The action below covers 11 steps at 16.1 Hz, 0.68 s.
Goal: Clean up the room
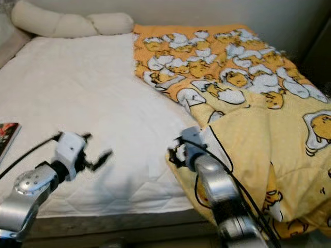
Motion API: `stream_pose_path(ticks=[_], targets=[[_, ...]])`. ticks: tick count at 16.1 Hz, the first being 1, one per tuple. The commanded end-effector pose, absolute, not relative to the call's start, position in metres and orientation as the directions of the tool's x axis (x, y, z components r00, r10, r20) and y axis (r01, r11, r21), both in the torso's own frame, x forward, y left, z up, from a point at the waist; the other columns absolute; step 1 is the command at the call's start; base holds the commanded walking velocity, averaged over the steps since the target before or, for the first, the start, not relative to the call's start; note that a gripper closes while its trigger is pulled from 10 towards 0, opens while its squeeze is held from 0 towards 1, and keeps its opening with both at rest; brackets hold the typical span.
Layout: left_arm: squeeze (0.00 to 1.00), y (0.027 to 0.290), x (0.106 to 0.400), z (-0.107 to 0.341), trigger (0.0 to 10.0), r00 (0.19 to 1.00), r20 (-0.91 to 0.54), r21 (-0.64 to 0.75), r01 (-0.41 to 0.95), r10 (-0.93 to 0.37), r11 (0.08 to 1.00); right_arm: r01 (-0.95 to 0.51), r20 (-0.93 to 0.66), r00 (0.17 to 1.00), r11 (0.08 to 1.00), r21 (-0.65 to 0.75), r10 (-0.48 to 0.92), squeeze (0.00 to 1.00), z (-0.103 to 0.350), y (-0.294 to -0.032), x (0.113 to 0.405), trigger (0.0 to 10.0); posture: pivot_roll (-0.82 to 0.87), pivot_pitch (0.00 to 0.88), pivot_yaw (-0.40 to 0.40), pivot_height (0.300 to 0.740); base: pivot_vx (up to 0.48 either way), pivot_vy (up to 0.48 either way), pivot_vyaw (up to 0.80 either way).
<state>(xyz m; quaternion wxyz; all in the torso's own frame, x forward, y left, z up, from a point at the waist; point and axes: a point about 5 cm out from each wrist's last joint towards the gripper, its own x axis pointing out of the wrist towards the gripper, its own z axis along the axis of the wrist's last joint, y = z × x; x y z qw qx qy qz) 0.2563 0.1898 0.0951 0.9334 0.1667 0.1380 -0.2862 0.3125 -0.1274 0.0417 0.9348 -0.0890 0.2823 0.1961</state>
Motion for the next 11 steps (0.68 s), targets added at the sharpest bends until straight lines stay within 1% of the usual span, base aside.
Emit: stream_pose_path(ticks=[1, 2, 3, 4, 5, 6, 7, 11], targets=[[0.00, 0.188, 0.255, 0.096, 10.0, 0.753, -0.380, 0.224, 0.638, -0.537, 0.736, -0.457, -0.592, 0.732, 0.888, -0.058, 0.338, 0.00, 0.035, -0.122, 0.313, 10.0, 0.18, 0.000, 0.019, 0.740, 0.000, 0.000, 0.00], [0.00, 0.189, 0.252, 0.095, 10.0, 0.724, -0.404, 0.221, 0.671, -0.559, 0.708, -0.485, -0.626, 0.703, 0.871, -0.077, 0.336, 0.00, 0.030, -0.119, 0.315, 10.0, 0.19, 0.000, 0.018, 0.740, 0.000, 0.000, 0.00], [0.00, 0.189, 0.251, 0.095, 10.0, 0.694, -0.425, 0.210, 0.700, -0.581, 0.683, -0.508, -0.661, 0.684, 0.852, -0.127, 0.310, 0.00, 0.024, -0.118, 0.316, 10.0, 0.19, 0.000, 0.016, 0.740, 0.000, 0.000, 0.00], [0.00, 0.188, 0.250, 0.095, 10.0, 0.676, -0.437, 0.205, 0.717, -0.593, 0.666, -0.513, -0.675, 0.687, 0.837, -0.189, 0.269, 0.00, 0.021, -0.120, 0.316, 10.0, 0.20, 0.000, 0.015, 0.740, 0.000, 0.000, 0.00], [0.00, 0.189, 0.250, 0.094, 10.0, 0.664, -0.446, 0.207, 0.728, -0.599, 0.653, -0.507, -0.680, 0.692, 0.834, -0.217, 0.243, 0.00, 0.020, -0.122, 0.318, 10.0, 0.20, 0.000, 0.012, 0.740, 0.000, 0.000, 0.00], [0.00, 0.190, 0.247, 0.093, 10.0, 0.647, -0.460, 0.199, 0.743, -0.609, 0.639, -0.489, -0.691, 0.697, 0.832, -0.263, 0.191, 0.00, 0.017, -0.126, 0.319, 0.3, 0.21, 0.000, 0.008, 0.740, 0.000, 0.000, 0.00], [0.00, 0.191, 0.246, 0.093, 10.0, 0.641, -0.464, 0.197, 0.747, -0.611, 0.635, -0.487, -0.693, 0.697, 0.831, -0.267, 0.186, 0.00, 0.015, -0.126, 0.318, 0.0, 0.21, 0.000, 0.007, 0.740, 0.000, 0.000, 0.00], [0.00, 0.192, 0.243, 0.090, 10.0, 0.626, -0.477, 0.185, 0.758, -0.617, 0.625, -0.496, -0.698, 0.687, 0.832, -0.250, 0.200, 0.00, 0.008, -0.122, 0.313, 0.0, 0.22, 0.000, -0.001, 0.740, 0.000, 0.000, 0.00]])
